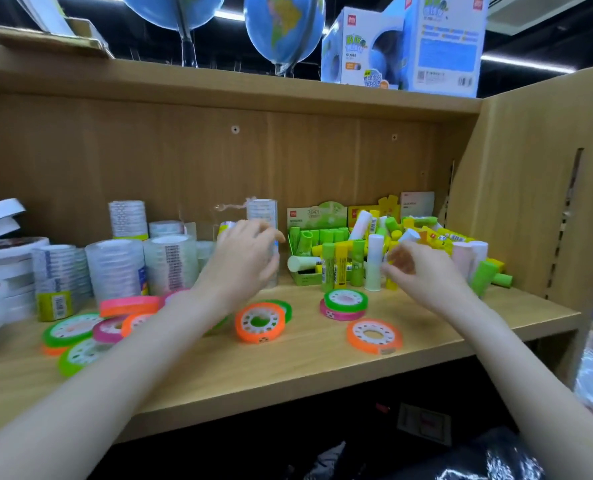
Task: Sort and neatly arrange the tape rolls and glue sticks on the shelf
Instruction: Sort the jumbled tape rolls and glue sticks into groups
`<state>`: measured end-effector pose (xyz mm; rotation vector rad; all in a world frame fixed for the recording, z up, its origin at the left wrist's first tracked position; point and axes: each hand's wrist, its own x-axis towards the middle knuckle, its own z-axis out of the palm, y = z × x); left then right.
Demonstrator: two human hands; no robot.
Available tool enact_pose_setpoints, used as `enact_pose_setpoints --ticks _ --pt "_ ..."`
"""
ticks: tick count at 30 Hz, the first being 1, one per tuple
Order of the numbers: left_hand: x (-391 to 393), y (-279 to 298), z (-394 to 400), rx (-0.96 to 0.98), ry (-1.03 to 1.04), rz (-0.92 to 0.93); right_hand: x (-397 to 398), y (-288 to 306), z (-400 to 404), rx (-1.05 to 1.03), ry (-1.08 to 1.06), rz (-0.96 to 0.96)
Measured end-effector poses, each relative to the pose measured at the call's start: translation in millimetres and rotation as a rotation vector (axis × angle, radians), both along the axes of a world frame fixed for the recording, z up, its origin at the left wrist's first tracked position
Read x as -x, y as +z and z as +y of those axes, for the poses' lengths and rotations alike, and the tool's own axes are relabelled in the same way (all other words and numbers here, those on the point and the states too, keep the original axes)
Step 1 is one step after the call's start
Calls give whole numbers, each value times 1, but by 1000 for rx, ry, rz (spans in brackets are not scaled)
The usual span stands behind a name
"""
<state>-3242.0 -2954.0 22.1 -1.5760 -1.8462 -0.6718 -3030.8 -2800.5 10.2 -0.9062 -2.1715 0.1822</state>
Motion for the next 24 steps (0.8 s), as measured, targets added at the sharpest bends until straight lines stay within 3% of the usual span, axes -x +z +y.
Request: enact_pose_setpoints --ticks 3,4,5,7,9,11,14,17,19,24 --pt "-13 -13 -19 262 2 -66 -4 -2 -28 151 294 -255" --pt "-13 -19 -25 320 19 -52 -2 -6 -35 93 326 -296" --pt "-16 -27 -30 326 15 -31 -3 -11 -40 -64 331 -254" --pt "-31 -37 -36 229 -30 18 -23 -23 -44 -525 171 38" --pt "-42 -38 -35 140 -71 31 -59 -34 -40 -672 -144 286" --pt "-55 -38 -26 195 -73 -16 -93 -57 -32 -466 -311 253" --pt "-65 -41 -4 334 -39 -86 -97 -85 -19 -113 -108 86" --pt "-67 -44 8 411 -65 -103 -71 -78 -23 -120 2 80" --pt "-67 -43 10 454 -120 -142 -58 -62 -33 -6 237 105" --pt "-67 -43 7 428 -162 -228 -32 -38 -49 117 498 -128"
